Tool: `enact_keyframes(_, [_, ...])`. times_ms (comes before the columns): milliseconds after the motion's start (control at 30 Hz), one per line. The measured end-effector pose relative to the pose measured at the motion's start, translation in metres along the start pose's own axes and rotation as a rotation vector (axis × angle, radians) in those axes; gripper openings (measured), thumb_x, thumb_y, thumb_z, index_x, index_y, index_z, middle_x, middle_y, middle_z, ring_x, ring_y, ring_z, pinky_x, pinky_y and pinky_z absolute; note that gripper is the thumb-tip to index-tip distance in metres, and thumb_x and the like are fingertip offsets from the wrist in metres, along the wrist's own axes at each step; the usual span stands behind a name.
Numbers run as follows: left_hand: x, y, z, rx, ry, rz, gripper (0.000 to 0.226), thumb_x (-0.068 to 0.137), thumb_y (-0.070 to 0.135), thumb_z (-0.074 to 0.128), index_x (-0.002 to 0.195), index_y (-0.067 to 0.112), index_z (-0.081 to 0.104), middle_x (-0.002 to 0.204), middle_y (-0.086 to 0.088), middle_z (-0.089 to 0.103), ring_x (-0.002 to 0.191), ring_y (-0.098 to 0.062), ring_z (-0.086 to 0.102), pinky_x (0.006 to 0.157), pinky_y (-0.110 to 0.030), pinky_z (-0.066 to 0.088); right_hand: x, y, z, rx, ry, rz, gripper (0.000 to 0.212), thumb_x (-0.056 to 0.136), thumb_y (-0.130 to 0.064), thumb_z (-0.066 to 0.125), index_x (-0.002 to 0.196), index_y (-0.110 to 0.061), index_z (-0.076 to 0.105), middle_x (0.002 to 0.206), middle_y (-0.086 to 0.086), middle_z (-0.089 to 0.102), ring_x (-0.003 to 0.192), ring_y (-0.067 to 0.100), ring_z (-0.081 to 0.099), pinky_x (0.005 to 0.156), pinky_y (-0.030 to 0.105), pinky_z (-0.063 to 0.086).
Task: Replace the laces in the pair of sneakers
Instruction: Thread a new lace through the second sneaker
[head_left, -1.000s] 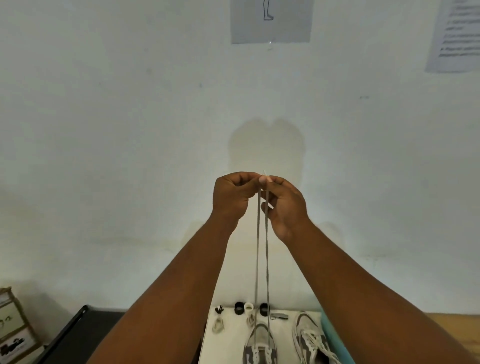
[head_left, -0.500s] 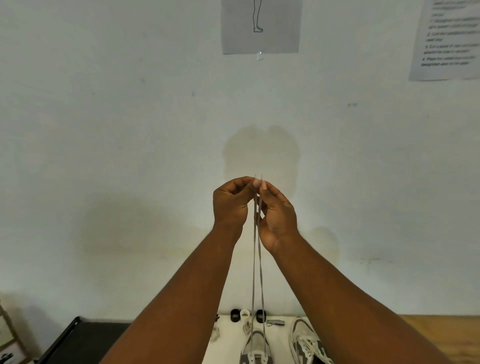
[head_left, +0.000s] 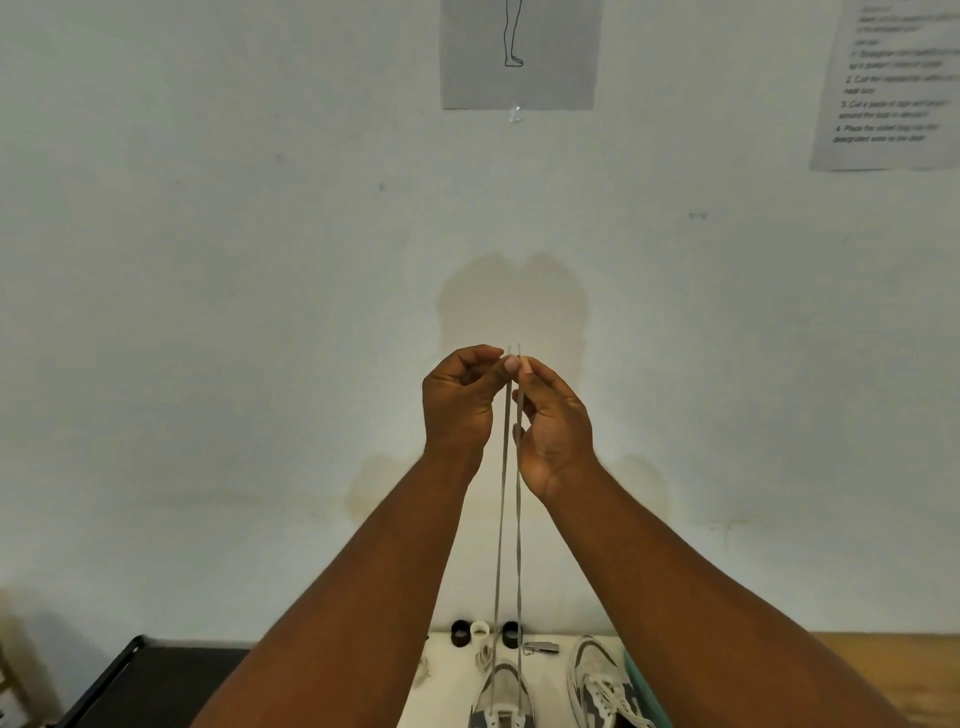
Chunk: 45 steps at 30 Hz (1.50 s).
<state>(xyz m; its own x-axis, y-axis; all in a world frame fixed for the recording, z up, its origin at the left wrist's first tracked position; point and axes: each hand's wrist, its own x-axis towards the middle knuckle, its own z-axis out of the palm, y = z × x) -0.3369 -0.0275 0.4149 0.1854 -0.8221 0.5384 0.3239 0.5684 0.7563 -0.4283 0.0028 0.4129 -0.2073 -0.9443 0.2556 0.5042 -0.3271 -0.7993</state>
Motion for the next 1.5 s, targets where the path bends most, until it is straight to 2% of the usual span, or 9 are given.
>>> enact_keyframes(133, [-0.002,0.002,-0.002,-0.025,-0.026,-0.014,0.014,0.085,0.0,0.078,0.092,0.01,0.072,0.084,-0.005,0.075,0.083,-0.021,0.074,0.082,-0.032,0.06,-0.001,0.0,0.002,0.041,-0.008,0.017,0.01,0.093,-0.018,0.071,0.102,-0.018,0.076,0.102,-0.002,0.078,0.092,0.008,0.072,0.092,0.035,0.055])
enact_keyframes(200, [-0.003,0.001,-0.003,-0.025,-0.046,-0.04,0.012,0.09,0.001,0.075,0.094,0.012,0.071,0.084,-0.006,0.071,0.078,-0.021,0.071,0.076,-0.034,0.06,0.002,0.002,-0.001,0.048,-0.019,0.032,0.006,0.095,-0.017,0.069,0.099,-0.018,0.073,0.097,0.002,0.075,0.091,0.014,0.071,0.081,0.034,0.056])
enact_keyframes(333, [-0.007,-0.025,-0.027,0.12,-0.111,-0.06,0.015,0.101,0.012,0.065,0.112,0.02,0.068,0.084,-0.003,0.058,0.054,-0.013,0.049,0.05,-0.025,0.045,0.008,0.02,-0.031,0.07,-0.017,0.079,0.014,0.102,-0.013,0.055,0.09,-0.019,0.06,0.074,0.001,0.06,0.059,0.014,0.052,0.059,0.027,0.039])
enact_keyframes(500, [-0.045,-0.102,-0.081,0.526,-0.151,-0.087,0.012,0.095,0.018,0.072,0.105,0.022,0.075,0.083,0.015,0.065,0.078,-0.003,0.059,0.069,-0.023,0.045,0.002,0.083,-0.101,-0.204,-0.002,0.144,0.018,0.1,-0.009,0.055,0.085,-0.016,0.061,0.07,0.004,0.055,0.046,0.013,0.027,0.049,0.025,0.018])
enact_keyframes(700, [-0.131,-0.216,-0.147,0.653,-0.132,-0.338,0.013,0.092,0.008,0.075,0.101,0.017,0.076,0.078,0.007,0.065,0.059,0.002,0.051,0.06,-0.012,0.041,-0.021,0.189,-0.185,-0.474,0.032,0.261,0.018,0.096,-0.004,0.062,0.081,-0.014,0.064,0.063,0.003,0.055,0.044,0.01,0.034,0.043,0.021,0.028])
enact_keyframes(933, [-0.224,-0.329,-0.202,0.723,-0.025,-0.662,0.017,0.09,0.023,0.079,0.097,0.038,0.074,0.075,0.019,0.069,0.072,-0.003,0.063,0.074,-0.028,0.05,-0.07,0.292,-0.268,-0.711,0.103,0.415,0.011,0.094,-0.013,0.069,0.085,-0.018,0.071,0.071,-0.005,0.07,0.06,0.004,0.06,0.059,0.022,0.049])
enact_keyframes(1100, [-0.262,-0.343,-0.197,1.013,-0.101,-0.583,0.039,0.086,0.04,0.08,0.123,0.034,0.069,0.122,0.02,0.06,0.12,-0.003,0.052,0.103,-0.023,0.039,-0.094,0.337,-0.294,-0.83,0.068,0.41,0.01,0.09,-0.012,0.074,0.087,-0.021,0.076,0.083,-0.006,0.075,0.077,0.005,0.069,0.073,0.022,0.056])
enact_keyframes(1300, [-0.268,-0.332,-0.187,1.045,-0.321,-0.584,0.05,0.077,0.06,0.07,0.121,0.039,0.059,0.111,0.018,0.053,0.1,0.003,0.056,0.081,-0.016,0.049,-0.101,0.36,-0.306,-0.907,-0.062,0.397,0.019,0.085,-0.006,0.076,0.084,-0.025,0.076,0.084,-0.008,0.074,0.079,0.011,0.069,0.072,0.025,0.056])
enact_keyframes(1500, [-0.254,-0.325,-0.19,1.171,-0.44,-0.653,0.06,0.07,0.063,0.08,0.116,0.04,0.049,0.097,0.021,0.052,0.084,0.004,0.054,0.067,-0.013,0.042,-0.092,0.366,-0.314,-0.922,-0.073,0.396,0.014,0.088,-0.009,0.075,0.083,-0.021,0.075,0.08,-0.005,0.072,0.071,0.012,0.068,0.067,0.027,0.057])
